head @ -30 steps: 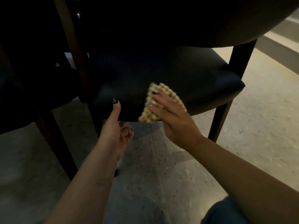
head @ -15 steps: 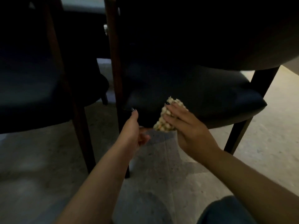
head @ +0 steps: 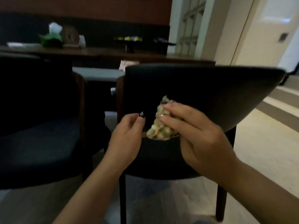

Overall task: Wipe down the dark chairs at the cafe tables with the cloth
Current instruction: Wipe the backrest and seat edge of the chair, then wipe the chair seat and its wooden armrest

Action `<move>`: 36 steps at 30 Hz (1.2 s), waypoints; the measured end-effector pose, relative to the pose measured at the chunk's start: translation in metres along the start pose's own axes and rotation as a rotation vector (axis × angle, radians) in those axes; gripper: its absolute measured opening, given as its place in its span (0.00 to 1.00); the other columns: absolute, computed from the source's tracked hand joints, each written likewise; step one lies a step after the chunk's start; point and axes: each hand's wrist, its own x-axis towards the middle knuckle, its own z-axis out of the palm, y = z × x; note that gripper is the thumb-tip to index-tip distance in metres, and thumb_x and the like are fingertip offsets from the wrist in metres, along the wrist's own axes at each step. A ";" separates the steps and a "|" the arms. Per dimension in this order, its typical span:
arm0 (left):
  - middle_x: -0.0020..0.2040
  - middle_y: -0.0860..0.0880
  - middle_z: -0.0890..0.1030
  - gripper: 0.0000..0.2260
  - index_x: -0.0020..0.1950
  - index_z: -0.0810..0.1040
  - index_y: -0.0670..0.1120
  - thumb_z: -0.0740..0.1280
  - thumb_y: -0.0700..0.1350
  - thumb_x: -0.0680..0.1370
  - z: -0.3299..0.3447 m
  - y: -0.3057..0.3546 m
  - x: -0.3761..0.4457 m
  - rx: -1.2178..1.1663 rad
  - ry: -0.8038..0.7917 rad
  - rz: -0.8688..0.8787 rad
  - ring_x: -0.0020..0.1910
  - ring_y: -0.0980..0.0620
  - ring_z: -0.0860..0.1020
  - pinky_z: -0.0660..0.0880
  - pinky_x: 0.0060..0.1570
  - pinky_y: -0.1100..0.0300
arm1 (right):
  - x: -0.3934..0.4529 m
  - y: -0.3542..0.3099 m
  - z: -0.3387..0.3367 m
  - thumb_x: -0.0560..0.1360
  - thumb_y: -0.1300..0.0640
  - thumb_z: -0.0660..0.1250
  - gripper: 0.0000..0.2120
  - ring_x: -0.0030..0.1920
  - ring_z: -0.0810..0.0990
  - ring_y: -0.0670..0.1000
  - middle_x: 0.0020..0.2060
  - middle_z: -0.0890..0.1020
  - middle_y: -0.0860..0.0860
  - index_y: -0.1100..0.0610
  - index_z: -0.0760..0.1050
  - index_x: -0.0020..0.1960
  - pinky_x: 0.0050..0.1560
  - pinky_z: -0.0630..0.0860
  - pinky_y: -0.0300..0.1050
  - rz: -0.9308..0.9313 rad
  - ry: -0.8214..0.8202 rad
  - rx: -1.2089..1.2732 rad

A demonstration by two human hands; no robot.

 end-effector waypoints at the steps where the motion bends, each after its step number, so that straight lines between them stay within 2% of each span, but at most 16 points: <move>1: 0.53 0.50 0.82 0.11 0.62 0.77 0.47 0.63 0.46 0.81 0.000 0.020 0.003 0.013 0.020 0.111 0.49 0.57 0.82 0.76 0.43 0.65 | 0.012 0.001 -0.017 0.79 0.64 0.57 0.14 0.67 0.73 0.57 0.63 0.75 0.61 0.66 0.76 0.61 0.66 0.72 0.51 -0.016 0.056 -0.029; 4: 0.51 0.51 0.82 0.08 0.58 0.77 0.48 0.64 0.43 0.81 0.004 0.074 0.011 0.009 0.002 0.396 0.45 0.54 0.84 0.78 0.41 0.64 | 0.041 0.012 -0.062 0.79 0.65 0.57 0.14 0.66 0.73 0.57 0.63 0.74 0.61 0.67 0.76 0.61 0.67 0.71 0.50 -0.040 0.269 -0.147; 6: 0.48 0.53 0.83 0.07 0.57 0.77 0.50 0.64 0.42 0.80 0.011 0.103 0.017 0.045 -0.034 0.529 0.39 0.49 0.83 0.78 0.34 0.60 | 0.055 0.028 -0.085 0.77 0.69 0.58 0.15 0.65 0.73 0.57 0.63 0.74 0.61 0.66 0.76 0.61 0.66 0.71 0.50 -0.031 0.385 -0.210; 8: 0.45 0.50 0.83 0.07 0.55 0.77 0.51 0.65 0.41 0.79 0.020 0.127 0.028 0.083 -0.079 0.636 0.33 0.49 0.81 0.75 0.27 0.61 | 0.068 0.050 -0.100 0.74 0.71 0.59 0.17 0.64 0.74 0.56 0.63 0.75 0.60 0.65 0.77 0.61 0.67 0.71 0.47 0.026 0.408 -0.229; 10: 0.44 0.49 0.83 0.07 0.53 0.77 0.51 0.66 0.41 0.78 0.032 0.147 0.050 0.162 -0.110 0.671 0.35 0.54 0.81 0.76 0.28 0.63 | 0.077 0.074 -0.110 0.72 0.71 0.60 0.18 0.62 0.75 0.54 0.60 0.77 0.58 0.64 0.78 0.60 0.66 0.71 0.45 0.148 0.313 -0.198; 12: 0.46 0.52 0.82 0.06 0.53 0.77 0.54 0.66 0.44 0.78 0.045 0.164 0.079 0.310 -0.216 0.564 0.37 0.59 0.80 0.75 0.31 0.67 | 0.085 0.098 -0.114 0.72 0.71 0.60 0.18 0.56 0.77 0.52 0.55 0.80 0.55 0.59 0.79 0.57 0.60 0.75 0.46 0.344 0.117 -0.117; 15: 0.50 0.56 0.78 0.08 0.58 0.74 0.56 0.65 0.52 0.79 0.067 0.175 0.122 0.586 -0.491 0.276 0.46 0.59 0.78 0.73 0.38 0.64 | 0.092 0.134 -0.112 0.73 0.67 0.61 0.17 0.47 0.76 0.47 0.45 0.79 0.46 0.47 0.79 0.48 0.42 0.71 0.33 0.664 -0.210 -0.066; 17: 0.52 0.56 0.76 0.16 0.66 0.70 0.54 0.64 0.55 0.79 0.084 0.171 0.142 0.666 -0.572 0.181 0.49 0.58 0.76 0.71 0.40 0.63 | 0.096 0.156 -0.106 0.74 0.65 0.61 0.16 0.42 0.77 0.44 0.42 0.79 0.45 0.44 0.78 0.44 0.33 0.69 0.30 0.801 -0.250 -0.043; 18: 0.53 0.55 0.75 0.21 0.70 0.67 0.52 0.63 0.56 0.79 0.091 0.168 0.150 0.670 -0.581 0.159 0.50 0.57 0.76 0.72 0.42 0.61 | 0.099 0.165 -0.102 0.74 0.63 0.61 0.14 0.40 0.77 0.44 0.42 0.79 0.46 0.45 0.79 0.44 0.32 0.70 0.32 0.841 -0.250 -0.060; 21: 0.65 0.47 0.73 0.28 0.77 0.59 0.48 0.61 0.58 0.80 0.101 0.159 0.169 0.695 -0.626 0.086 0.60 0.50 0.75 0.72 0.60 0.51 | 0.112 0.188 -0.081 0.74 0.60 0.63 0.09 0.41 0.75 0.46 0.41 0.78 0.47 0.48 0.79 0.46 0.37 0.74 0.40 0.867 -0.401 -0.188; 22: 0.67 0.46 0.72 0.28 0.77 0.59 0.47 0.60 0.58 0.80 0.102 0.156 0.173 0.726 -0.666 0.061 0.60 0.50 0.74 0.71 0.59 0.52 | 0.117 0.194 -0.073 0.75 0.60 0.64 0.09 0.41 0.75 0.45 0.41 0.77 0.46 0.49 0.79 0.47 0.38 0.73 0.40 0.852 -0.476 -0.215; 25: 0.63 0.50 0.74 0.26 0.75 0.60 0.48 0.58 0.59 0.81 0.102 0.149 0.179 0.737 -0.704 0.064 0.50 0.59 0.73 0.68 0.44 0.62 | 0.126 0.208 -0.053 0.76 0.60 0.62 0.11 0.41 0.72 0.43 0.40 0.73 0.43 0.50 0.77 0.55 0.36 0.67 0.36 0.761 -0.670 -0.204; 28: 0.72 0.47 0.68 0.29 0.77 0.58 0.47 0.57 0.60 0.81 0.105 0.140 0.182 0.773 -0.689 0.071 0.59 0.55 0.70 0.64 0.55 0.60 | 0.123 0.215 -0.051 0.75 0.62 0.62 0.12 0.42 0.71 0.40 0.41 0.73 0.42 0.44 0.73 0.49 0.35 0.65 0.35 0.752 -0.662 -0.123; 31: 0.77 0.47 0.61 0.31 0.78 0.56 0.47 0.57 0.62 0.80 0.106 0.134 0.181 0.810 -0.659 0.048 0.72 0.50 0.63 0.62 0.66 0.57 | 0.121 0.212 -0.050 0.74 0.61 0.63 0.14 0.43 0.71 0.39 0.42 0.74 0.40 0.41 0.70 0.49 0.38 0.66 0.34 0.774 -0.679 -0.044; 33: 0.79 0.47 0.55 0.32 0.79 0.54 0.47 0.56 0.62 0.80 0.107 0.131 0.178 0.870 -0.652 0.019 0.78 0.47 0.53 0.54 0.74 0.53 | 0.120 0.206 -0.048 0.74 0.61 0.63 0.16 0.46 0.74 0.42 0.46 0.75 0.43 0.42 0.71 0.55 0.41 0.69 0.35 0.820 -0.706 0.001; 36: 0.80 0.47 0.49 0.32 0.79 0.52 0.47 0.54 0.62 0.81 0.110 0.129 0.175 0.935 -0.643 -0.075 0.79 0.48 0.45 0.49 0.77 0.47 | 0.122 0.200 -0.049 0.74 0.62 0.64 0.22 0.48 0.74 0.45 0.51 0.75 0.46 0.45 0.70 0.65 0.45 0.71 0.39 0.945 -0.694 -0.011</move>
